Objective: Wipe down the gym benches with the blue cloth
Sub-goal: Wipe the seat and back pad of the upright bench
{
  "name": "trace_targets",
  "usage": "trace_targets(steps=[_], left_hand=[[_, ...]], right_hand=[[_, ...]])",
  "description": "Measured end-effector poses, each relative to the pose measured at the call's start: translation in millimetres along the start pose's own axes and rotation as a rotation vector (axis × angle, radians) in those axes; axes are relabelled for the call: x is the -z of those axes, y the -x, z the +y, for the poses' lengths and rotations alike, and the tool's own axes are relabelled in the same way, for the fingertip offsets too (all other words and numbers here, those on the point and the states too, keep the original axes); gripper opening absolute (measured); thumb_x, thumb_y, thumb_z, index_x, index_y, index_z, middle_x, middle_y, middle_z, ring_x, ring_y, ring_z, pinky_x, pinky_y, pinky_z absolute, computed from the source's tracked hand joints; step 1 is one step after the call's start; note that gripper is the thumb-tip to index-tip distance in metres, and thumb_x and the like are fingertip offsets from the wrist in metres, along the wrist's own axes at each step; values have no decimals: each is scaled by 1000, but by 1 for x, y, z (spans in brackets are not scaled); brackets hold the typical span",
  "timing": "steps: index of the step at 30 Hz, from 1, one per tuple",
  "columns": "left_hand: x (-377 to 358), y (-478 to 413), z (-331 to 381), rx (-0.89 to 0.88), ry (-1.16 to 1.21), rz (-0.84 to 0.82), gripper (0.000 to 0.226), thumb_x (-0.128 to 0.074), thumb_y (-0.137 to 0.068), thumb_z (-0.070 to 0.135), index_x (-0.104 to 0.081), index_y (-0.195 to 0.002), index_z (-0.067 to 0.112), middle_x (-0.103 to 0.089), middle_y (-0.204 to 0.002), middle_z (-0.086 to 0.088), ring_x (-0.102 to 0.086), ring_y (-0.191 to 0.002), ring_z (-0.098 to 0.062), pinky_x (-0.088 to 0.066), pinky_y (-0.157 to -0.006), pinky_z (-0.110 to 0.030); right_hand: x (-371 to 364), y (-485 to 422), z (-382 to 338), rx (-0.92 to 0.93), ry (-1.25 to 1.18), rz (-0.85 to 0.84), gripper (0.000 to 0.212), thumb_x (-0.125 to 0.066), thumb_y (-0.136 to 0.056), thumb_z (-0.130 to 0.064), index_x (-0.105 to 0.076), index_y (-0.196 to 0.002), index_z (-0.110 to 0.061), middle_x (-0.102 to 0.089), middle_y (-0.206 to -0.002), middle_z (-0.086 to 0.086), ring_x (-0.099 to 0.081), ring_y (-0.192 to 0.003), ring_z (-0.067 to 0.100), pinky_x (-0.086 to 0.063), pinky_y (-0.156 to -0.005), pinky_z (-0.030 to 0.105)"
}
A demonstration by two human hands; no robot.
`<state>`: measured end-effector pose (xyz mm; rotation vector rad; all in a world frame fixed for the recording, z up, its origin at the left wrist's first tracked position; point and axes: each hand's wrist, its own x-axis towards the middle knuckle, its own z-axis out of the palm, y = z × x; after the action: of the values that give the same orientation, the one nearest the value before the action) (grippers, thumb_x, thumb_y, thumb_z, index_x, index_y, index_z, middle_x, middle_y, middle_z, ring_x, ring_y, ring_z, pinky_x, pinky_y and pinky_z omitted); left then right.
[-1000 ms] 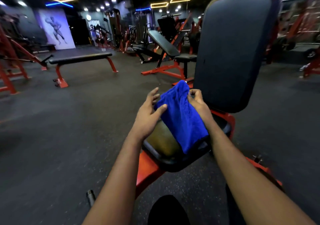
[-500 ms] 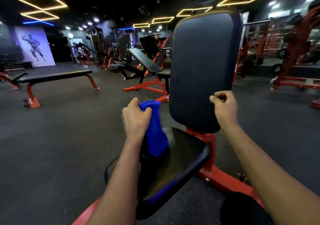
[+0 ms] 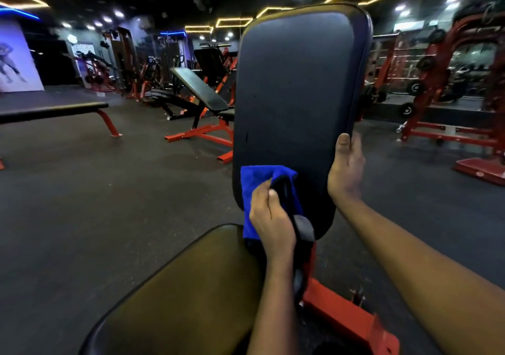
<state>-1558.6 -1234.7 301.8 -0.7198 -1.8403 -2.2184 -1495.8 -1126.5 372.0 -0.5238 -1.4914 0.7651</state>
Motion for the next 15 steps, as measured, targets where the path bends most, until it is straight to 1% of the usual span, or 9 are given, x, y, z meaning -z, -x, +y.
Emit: trace_targets(steps=[1, 3, 4, 5, 6, 8, 9, 12, 15], left_hand=[[-2, 7, -13, -2, -52, -44, 47, -43, -88, 35, -63, -127, 19, -57, -136, 2, -45, -124, -16, -35, -105, -40], [-9, 12, -32, 40, -291, -123, 65, -34, -83, 62, -43, -144, 40, -16, -161, 11, -14, -143, -16, -14, -112, -55], [-15, 8, -36, 63, -343, -158, 75, -27, -78, 76, -31, -147, 48, 6, -163, 12, 2, -147, -16, -6, -112, -61], [-21, 3, -35, 90, -333, -181, 84, -24, -72, 86, -20, -149, 52, 21, -160, 13, 13, -148, -17, -1, -112, -64], [-27, -4, -32, 118, -297, -175, 91, -23, -68, 91, -10, -150, 54, 28, -158, 13, 17, -148, -18, 2, -111, -65], [-36, -16, -28, 173, -246, -94, 95, -23, -68, 93, -1, -151, 51, 27, -158, 13, 13, -149, -20, 0, -111, -66], [-39, -19, -26, 210, -249, -40, 97, -21, -70, 92, -3, -153, 46, 22, -160, 12, 9, -150, -20, -3, -113, -67], [-47, -9, -15, 332, -269, 71, 115, -5, -66, 94, -21, -155, 23, 8, -163, 9, 0, -149, -20, -9, -114, -65], [-58, 32, 2, 353, -247, 34, 125, -4, -60, 98, -21, -155, 18, 7, -163, 4, -2, -149, -22, -9, -115, -59]], right_hand=[[0, 0, 2, 2, -15, 2, 55, -31, -96, -59, -53, -113, -12, -62, -85, -11, -57, -73, -6, -46, -69, 19], [-1, 0, 6, 4, -42, 10, 51, -33, -96, -58, -54, -109, -14, -62, -83, -13, -57, -74, -3, -47, -70, 27], [-2, 0, 6, 4, -56, 11, 49, -33, -96, -59, -54, -106, -16, -62, -80, -15, -56, -72, -2, -47, -70, 31], [-3, -1, 8, -1, -72, 8, 46, -34, -96, -59, -53, -103, -18, -61, -78, -15, -56, -72, 0, -47, -70, 35], [-3, -2, 9, -6, -89, 1, 44, -34, -96, -59, -52, -102, -19, -60, -78, -16, -56, -73, 3, -47, -71, 39], [-2, -2, 9, -13, -117, -12, 42, -35, -96, -59, -52, -102, -21, -61, -80, -17, -57, -76, 5, -48, -73, 40], [-3, -2, 9, -16, -126, -19, 42, -35, -96, -59, -53, -104, -21, -63, -83, -18, -59, -79, 5, -49, -75, 39], [-4, 0, 7, -14, -133, -27, 40, -35, -98, -54, -54, -109, -19, -65, -89, -20, -61, -85, 1, -49, -77, 29], [-3, 0, 7, 0, -120, -22, 37, -35, -100, -48, -53, -107, -17, -60, -80, -27, -56, -76, -6, -43, -73, 22]])
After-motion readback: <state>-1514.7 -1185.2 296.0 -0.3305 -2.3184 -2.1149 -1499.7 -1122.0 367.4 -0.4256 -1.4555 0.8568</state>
